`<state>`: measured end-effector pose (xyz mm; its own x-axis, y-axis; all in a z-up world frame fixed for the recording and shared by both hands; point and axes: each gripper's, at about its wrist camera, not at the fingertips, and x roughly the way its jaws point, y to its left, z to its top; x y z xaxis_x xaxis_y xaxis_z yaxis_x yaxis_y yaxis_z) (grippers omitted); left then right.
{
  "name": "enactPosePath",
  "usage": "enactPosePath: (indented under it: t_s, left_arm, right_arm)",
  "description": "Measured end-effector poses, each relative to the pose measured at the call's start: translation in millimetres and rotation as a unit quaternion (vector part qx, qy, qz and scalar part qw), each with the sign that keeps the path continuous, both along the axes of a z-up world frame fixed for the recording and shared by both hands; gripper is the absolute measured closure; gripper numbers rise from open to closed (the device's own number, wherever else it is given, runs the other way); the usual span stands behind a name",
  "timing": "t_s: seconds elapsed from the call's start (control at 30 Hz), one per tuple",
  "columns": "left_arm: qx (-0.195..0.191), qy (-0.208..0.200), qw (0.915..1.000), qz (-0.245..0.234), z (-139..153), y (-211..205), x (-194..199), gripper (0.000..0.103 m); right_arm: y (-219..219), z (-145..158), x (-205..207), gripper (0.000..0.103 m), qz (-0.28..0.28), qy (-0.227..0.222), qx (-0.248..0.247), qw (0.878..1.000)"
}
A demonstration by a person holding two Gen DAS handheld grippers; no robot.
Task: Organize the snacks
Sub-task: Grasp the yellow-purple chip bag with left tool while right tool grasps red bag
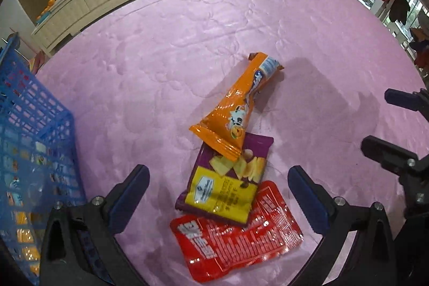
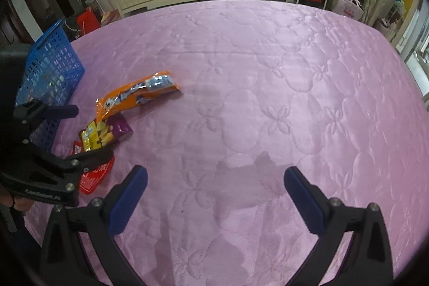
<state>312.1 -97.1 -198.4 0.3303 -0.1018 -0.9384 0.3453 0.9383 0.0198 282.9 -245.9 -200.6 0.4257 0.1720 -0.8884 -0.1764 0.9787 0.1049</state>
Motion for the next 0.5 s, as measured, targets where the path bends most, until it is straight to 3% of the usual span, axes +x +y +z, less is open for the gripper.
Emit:
enactPosePath:
  t_s: [0.17, 0.23, 0.27, 0.5]
  left_arm:
    - [-0.01, 0.01, 0.9998, -0.017, -8, -1, 2, 0.03]
    - [-0.012, 0.005, 0.9997, -0.019, -7, -5, -1, 0.051]
    - [-0.015, 0.003, 0.9997, -0.019, -7, -7, -4, 0.056]
    - [-0.038, -0.011, 0.9991, -0.013, 6, -6, -37, 0.056]
  right_arm:
    - [-6, -1, -3, 0.0, -0.005, 0.005, 0.003, 1.0]
    - [-7, 0, -4, 0.0, -0.008, 0.006, 0.007, 1.0]
    - [-8, 0, -6, 0.0, -0.01, 0.006, 0.008, 1.0]
    - [-4, 5, -18, 0.0, 0.005, 0.008, 0.004, 1.0]
